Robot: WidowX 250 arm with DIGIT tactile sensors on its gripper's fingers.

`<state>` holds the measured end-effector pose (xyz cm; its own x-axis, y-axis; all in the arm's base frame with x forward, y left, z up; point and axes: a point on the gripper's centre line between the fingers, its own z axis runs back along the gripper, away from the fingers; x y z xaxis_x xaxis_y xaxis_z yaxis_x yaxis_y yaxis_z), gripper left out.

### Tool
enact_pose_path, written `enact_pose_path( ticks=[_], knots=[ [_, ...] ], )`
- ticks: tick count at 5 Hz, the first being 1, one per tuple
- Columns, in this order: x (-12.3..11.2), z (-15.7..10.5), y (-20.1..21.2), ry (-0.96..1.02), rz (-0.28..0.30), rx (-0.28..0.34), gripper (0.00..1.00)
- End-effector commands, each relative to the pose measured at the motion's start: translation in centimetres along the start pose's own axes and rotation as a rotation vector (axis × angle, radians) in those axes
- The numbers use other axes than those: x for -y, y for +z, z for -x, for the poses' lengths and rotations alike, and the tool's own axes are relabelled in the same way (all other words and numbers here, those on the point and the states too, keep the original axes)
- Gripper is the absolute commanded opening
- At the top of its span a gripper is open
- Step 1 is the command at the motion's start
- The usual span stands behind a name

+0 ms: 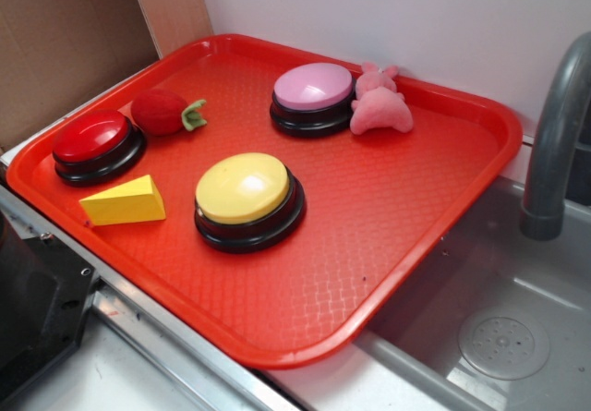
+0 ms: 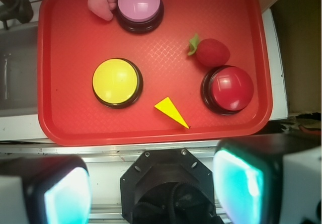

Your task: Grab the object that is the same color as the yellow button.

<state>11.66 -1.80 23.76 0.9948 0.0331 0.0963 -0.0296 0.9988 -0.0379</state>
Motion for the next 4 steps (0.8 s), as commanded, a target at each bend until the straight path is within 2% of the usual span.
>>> enact_pose_path(
  ticks=[1,2,4],
  knots=[
    [0.0,0.0,0.0,0.000,0.000,0.000,1.00],
    [-0.1,-0.6,-2.6,-0.224,-0.044,0.083,1.00],
    [-0.7,-1.6,-8.4,-0.321,-0.070,0.097,1.00]
  ],
)
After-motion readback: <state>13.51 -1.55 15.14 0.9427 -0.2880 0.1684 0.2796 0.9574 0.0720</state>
